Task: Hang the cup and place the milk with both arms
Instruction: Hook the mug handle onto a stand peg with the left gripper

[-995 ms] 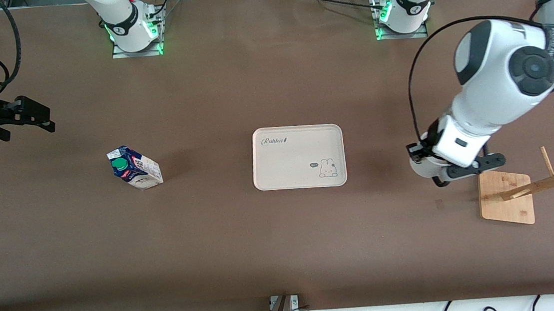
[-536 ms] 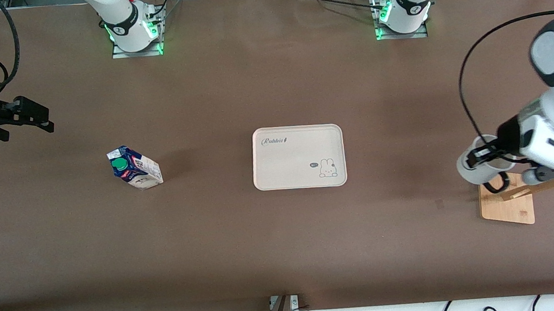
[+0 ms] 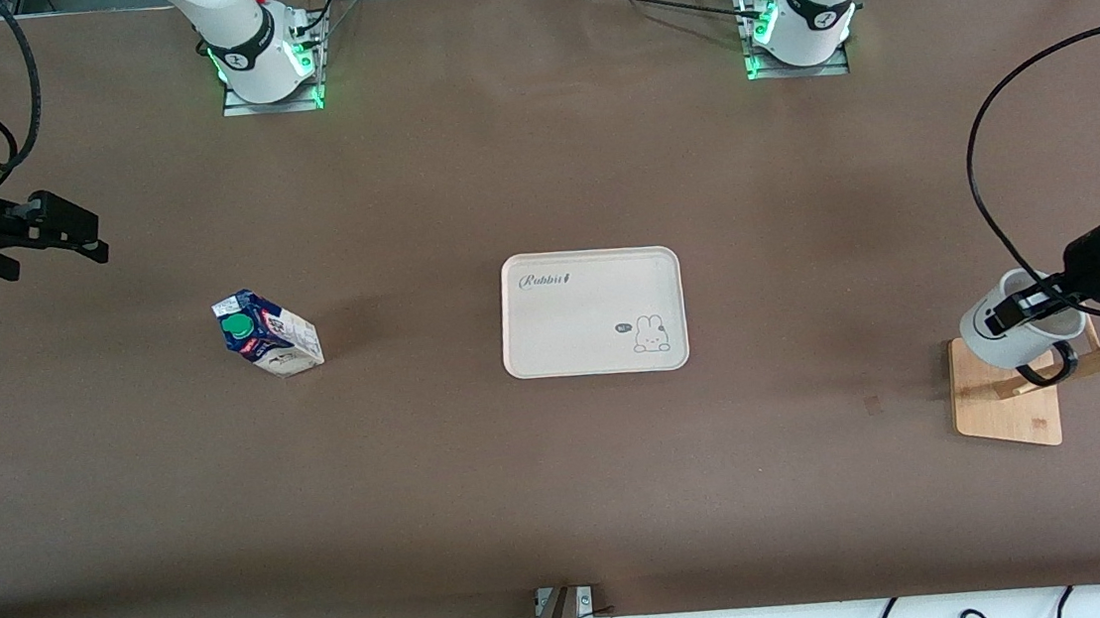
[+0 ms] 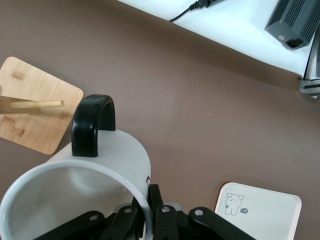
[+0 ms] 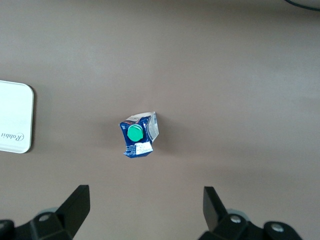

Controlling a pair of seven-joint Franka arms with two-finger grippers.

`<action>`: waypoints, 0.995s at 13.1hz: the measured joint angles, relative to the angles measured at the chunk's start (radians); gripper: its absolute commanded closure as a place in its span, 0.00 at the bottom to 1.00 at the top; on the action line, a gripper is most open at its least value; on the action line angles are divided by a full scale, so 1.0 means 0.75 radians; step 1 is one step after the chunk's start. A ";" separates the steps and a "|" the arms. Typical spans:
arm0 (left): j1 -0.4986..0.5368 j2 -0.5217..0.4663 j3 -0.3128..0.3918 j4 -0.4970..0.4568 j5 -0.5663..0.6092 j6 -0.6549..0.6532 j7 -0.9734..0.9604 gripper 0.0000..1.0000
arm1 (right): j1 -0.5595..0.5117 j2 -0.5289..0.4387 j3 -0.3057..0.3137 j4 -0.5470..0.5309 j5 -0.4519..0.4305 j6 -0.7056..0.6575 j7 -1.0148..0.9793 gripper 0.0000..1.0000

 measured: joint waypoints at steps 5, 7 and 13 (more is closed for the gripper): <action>-0.005 -0.017 0.042 0.029 -0.007 0.014 0.005 1.00 | 0.000 0.000 0.000 0.000 0.000 0.000 0.000 0.00; -0.006 -0.016 0.044 0.028 -0.012 0.063 0.005 1.00 | 0.000 0.000 0.000 0.000 0.000 0.000 0.000 0.00; -0.007 0.008 0.098 0.023 -0.162 0.074 0.020 1.00 | 0.000 0.000 0.000 0.000 0.000 0.000 0.000 0.00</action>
